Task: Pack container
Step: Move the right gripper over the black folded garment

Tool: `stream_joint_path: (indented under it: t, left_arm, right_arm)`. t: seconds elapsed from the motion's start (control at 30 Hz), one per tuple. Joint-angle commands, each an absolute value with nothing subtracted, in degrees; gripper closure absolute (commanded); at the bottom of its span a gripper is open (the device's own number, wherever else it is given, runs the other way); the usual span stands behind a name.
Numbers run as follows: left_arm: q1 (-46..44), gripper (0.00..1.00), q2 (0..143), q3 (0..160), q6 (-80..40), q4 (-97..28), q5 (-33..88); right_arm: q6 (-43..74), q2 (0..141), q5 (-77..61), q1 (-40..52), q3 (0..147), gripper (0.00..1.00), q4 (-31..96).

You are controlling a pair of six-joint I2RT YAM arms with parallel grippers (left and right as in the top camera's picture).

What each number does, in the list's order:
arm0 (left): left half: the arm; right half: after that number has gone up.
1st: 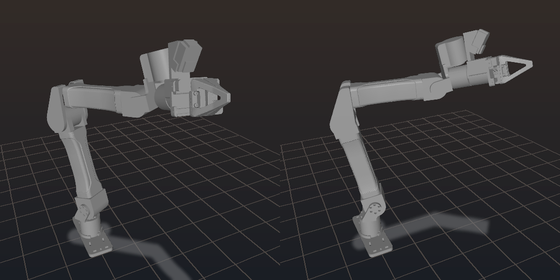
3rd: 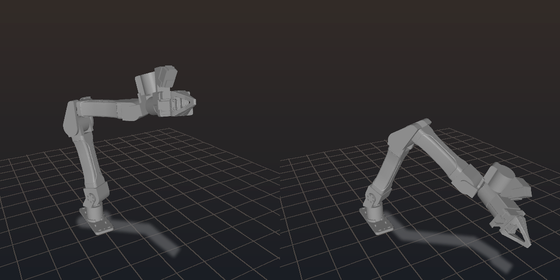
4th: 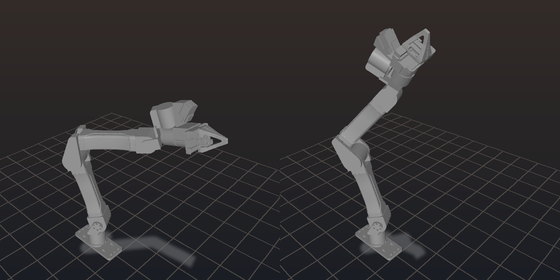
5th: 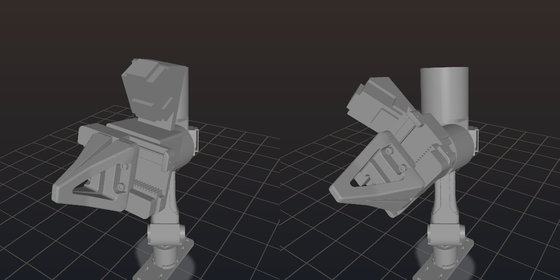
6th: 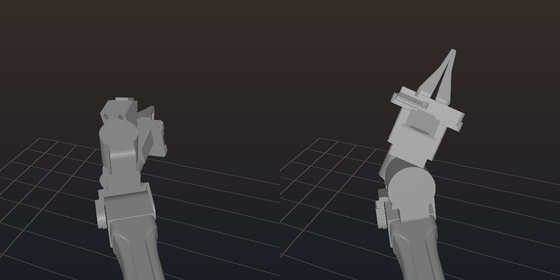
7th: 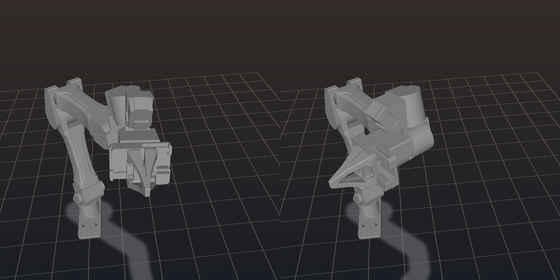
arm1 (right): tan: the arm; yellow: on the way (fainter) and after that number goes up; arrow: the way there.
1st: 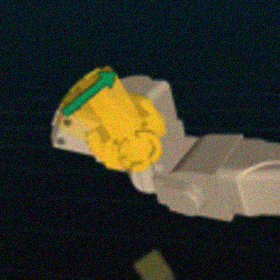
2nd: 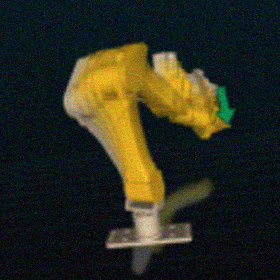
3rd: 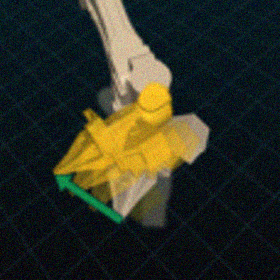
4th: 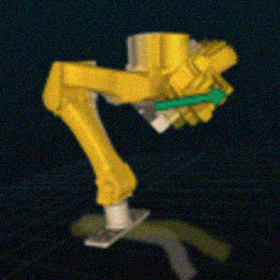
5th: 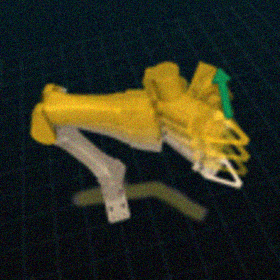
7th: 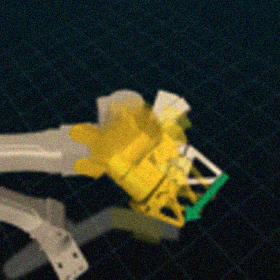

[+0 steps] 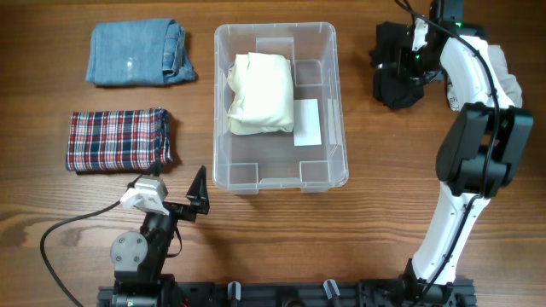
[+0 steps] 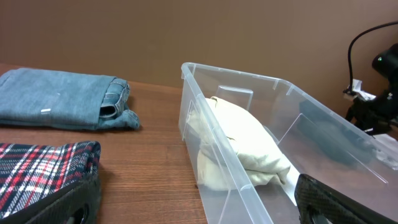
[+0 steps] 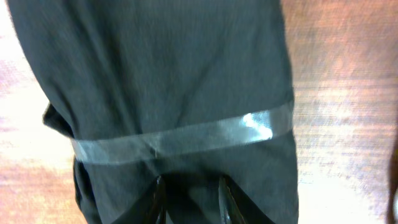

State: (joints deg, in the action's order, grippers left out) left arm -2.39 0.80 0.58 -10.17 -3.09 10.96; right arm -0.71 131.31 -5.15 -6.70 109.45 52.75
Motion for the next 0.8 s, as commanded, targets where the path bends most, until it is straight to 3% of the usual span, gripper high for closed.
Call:
stream_joint_path:
  t: [0.0, 0.27, 0.47, 0.57, 0.67, 0.77]
  left_arm:
    - [-2.0, 0.00, 0.5, 0.3, -9.3, -3.4, 10.6]
    - [-2.0, 0.00, 0.5, 0.3, -9.3, -3.4, 10.6]
    - [-2.0, 0.00, 0.5, 0.3, -9.3, -3.4, 10.6]
    - [-2.0, 0.00, 0.5, 0.3, -9.3, -3.4, 10.6]
    - [-2.0, 0.00, 0.5, 0.3, -9.3, -3.4, 10.6]
    - [-2.0, 0.00, 0.5, 0.3, -9.3, -3.4, 10.6]
  right_arm:
    - [1.5, 132.8, -6.1, -6.4, 106.2, 0.72, 55.3]
    - [5.1, 132.4, -6.5, -6.0, 105.0, 0.81, 62.0]
    - [5.8, 127.7, -6.5, -5.6, 105.0, 0.72, 64.7]
    - [6.2, 123.2, -6.4, -5.7, 105.0, 0.62, 63.9]
    - [6.2, 119.0, -4.9, -6.4, 105.1, 0.26, 62.8]
    - [4.4, 116.5, -4.6, -8.3, 105.0, 0.12, 61.5]
